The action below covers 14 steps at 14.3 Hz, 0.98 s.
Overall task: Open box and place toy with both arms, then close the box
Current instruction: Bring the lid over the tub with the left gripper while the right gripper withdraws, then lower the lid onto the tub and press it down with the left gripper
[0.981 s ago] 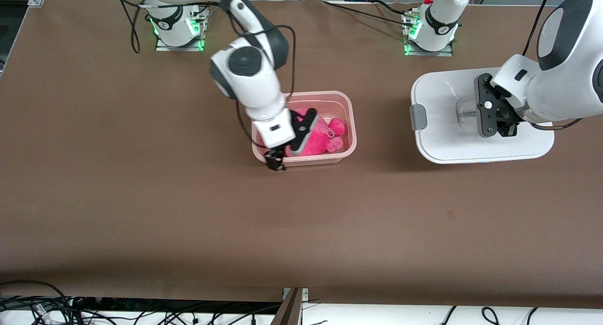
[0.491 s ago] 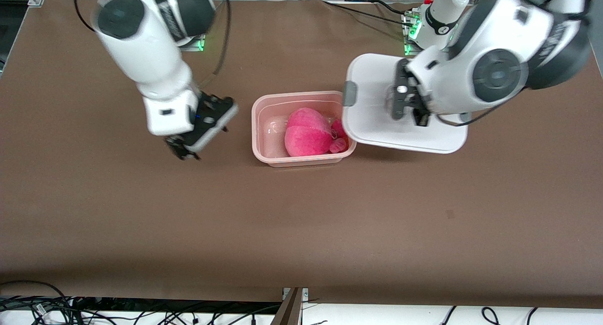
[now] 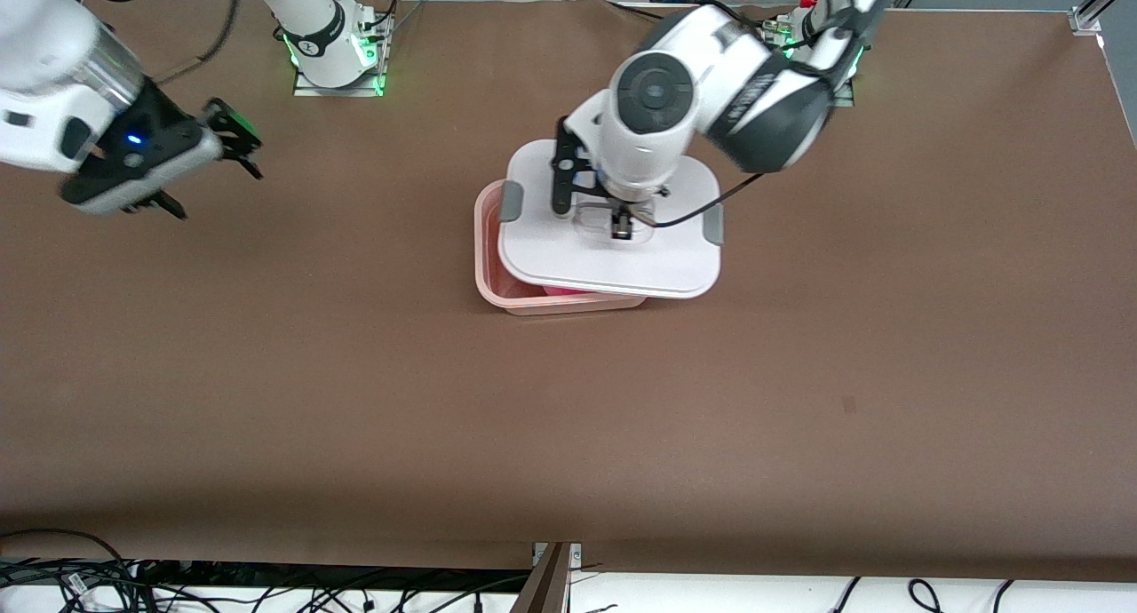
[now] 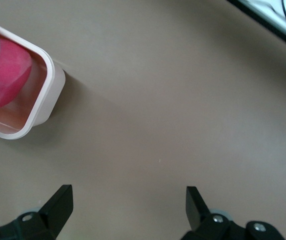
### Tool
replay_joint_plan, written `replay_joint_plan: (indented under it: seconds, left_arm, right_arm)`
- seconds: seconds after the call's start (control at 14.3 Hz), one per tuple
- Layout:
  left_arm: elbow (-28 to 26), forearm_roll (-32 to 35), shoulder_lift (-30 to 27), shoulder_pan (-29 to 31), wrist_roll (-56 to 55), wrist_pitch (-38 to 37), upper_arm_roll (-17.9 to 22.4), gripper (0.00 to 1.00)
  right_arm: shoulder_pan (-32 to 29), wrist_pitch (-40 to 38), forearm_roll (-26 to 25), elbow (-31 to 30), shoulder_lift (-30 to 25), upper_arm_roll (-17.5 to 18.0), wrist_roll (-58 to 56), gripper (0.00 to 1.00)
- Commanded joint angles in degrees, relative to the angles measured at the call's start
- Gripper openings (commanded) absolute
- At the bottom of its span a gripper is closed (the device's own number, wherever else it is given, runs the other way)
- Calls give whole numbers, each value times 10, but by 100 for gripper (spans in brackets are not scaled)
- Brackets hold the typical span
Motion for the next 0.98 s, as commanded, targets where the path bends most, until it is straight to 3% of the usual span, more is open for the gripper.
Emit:
replay_joint_plan:
  seconds: [0.0, 0.28, 0.63, 0.91]
  left_arm:
    - [29, 18, 42, -17, -54, 23, 9, 0]
    - [28, 19, 75, -24, -54, 52, 10, 0]
    - [26, 36, 83, -40, -105, 83, 9, 0]
    - [21, 39, 83, -54, -154, 83, 10, 0]
  right_arm:
    - [-4, -19, 4, -25, -25, -26, 62, 100]
    - [-142, -16, 1, -24, -15, 49, 52, 100]
    - [-141, 2, 6, -21, -10, 50, 56, 100]
    - [-131, -19, 5, -21, -11, 51, 156, 100]
